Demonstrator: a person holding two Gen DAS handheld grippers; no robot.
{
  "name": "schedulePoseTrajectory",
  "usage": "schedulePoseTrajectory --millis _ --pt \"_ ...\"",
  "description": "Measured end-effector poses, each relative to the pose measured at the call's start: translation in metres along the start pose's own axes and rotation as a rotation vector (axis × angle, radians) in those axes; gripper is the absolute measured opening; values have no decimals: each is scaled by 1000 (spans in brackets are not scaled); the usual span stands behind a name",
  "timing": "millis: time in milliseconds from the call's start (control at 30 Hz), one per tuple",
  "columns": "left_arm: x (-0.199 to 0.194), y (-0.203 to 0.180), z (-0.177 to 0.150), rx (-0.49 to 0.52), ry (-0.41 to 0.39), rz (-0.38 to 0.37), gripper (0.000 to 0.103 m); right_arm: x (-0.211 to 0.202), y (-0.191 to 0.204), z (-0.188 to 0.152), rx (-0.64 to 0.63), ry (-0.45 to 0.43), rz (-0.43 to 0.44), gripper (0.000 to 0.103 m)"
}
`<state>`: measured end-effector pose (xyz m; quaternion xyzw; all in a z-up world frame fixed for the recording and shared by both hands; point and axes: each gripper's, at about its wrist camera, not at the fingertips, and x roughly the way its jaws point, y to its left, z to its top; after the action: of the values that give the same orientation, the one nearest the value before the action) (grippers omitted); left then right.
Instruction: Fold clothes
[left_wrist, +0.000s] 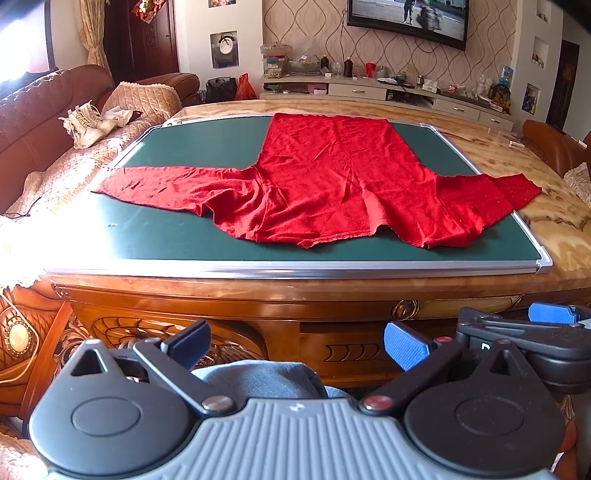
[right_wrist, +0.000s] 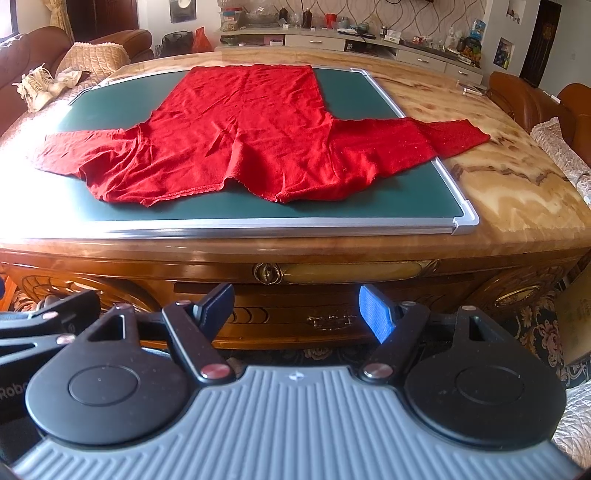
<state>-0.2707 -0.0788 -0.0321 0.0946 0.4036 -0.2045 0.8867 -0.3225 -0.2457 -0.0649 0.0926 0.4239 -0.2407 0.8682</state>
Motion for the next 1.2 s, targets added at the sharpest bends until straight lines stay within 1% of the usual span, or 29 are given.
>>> schedulePoseTrajectory --millis 733,1200 --pt "-1 3 -4 -3 2 7 103 -2 3 -3 1 -3 -4 83" --pt "2 3 -2 -11 28 14 103 3 4 -1 -11 18 -1 83"
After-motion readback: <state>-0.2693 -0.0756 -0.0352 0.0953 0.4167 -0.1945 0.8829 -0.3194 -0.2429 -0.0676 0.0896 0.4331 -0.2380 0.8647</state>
